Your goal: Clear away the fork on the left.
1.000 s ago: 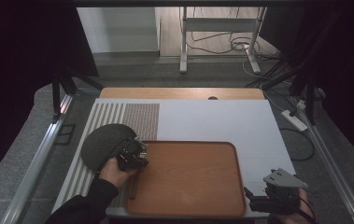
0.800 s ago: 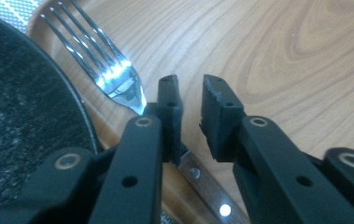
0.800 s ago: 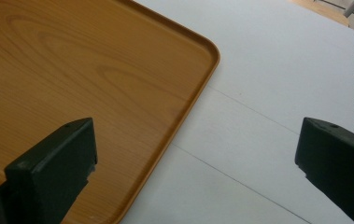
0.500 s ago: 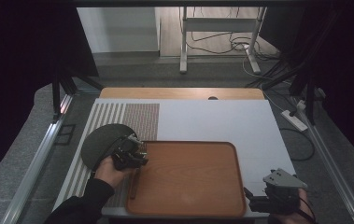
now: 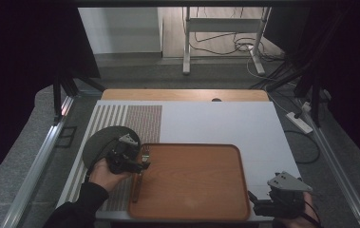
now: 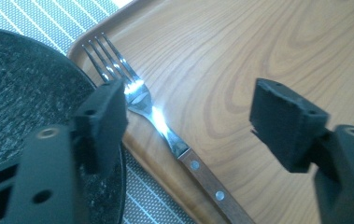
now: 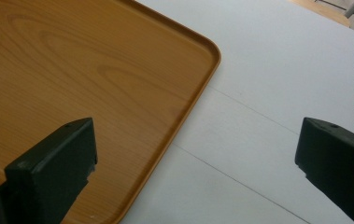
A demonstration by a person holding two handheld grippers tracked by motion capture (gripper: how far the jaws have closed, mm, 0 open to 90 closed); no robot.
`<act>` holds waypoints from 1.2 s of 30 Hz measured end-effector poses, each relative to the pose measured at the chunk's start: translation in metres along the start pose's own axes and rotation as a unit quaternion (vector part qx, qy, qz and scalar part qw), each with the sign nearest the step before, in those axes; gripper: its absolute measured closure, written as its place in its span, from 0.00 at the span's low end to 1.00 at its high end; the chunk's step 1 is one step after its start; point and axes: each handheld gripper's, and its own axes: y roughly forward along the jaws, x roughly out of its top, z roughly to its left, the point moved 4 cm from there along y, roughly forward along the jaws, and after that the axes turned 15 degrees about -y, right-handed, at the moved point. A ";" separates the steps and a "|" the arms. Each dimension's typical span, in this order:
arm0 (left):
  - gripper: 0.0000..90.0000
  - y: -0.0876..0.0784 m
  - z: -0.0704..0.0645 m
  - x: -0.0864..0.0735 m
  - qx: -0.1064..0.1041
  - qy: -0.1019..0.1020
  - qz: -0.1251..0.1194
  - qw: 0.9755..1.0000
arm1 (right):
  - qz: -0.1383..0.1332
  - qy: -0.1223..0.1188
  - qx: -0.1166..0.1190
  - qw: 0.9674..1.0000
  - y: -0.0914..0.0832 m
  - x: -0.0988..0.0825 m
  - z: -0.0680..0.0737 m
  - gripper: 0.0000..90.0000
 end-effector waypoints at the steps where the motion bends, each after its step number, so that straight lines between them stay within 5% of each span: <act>1: 0.26 -0.001 0.000 0.000 -0.002 -0.001 -0.002 1.000 | 0.000 0.000 0.000 1.000 0.000 0.000 0.000 0.00; 18: 0.04 -0.020 0.010 -0.010 -0.015 -0.014 -0.020 1.000 | 0.000 0.000 0.001 1.000 0.000 0.000 0.000 0.00; 36: 0.00 -0.038 0.019 -0.030 -0.010 -0.026 -0.065 0.997 | -0.001 0.000 0.002 1.000 0.000 0.000 0.000 0.00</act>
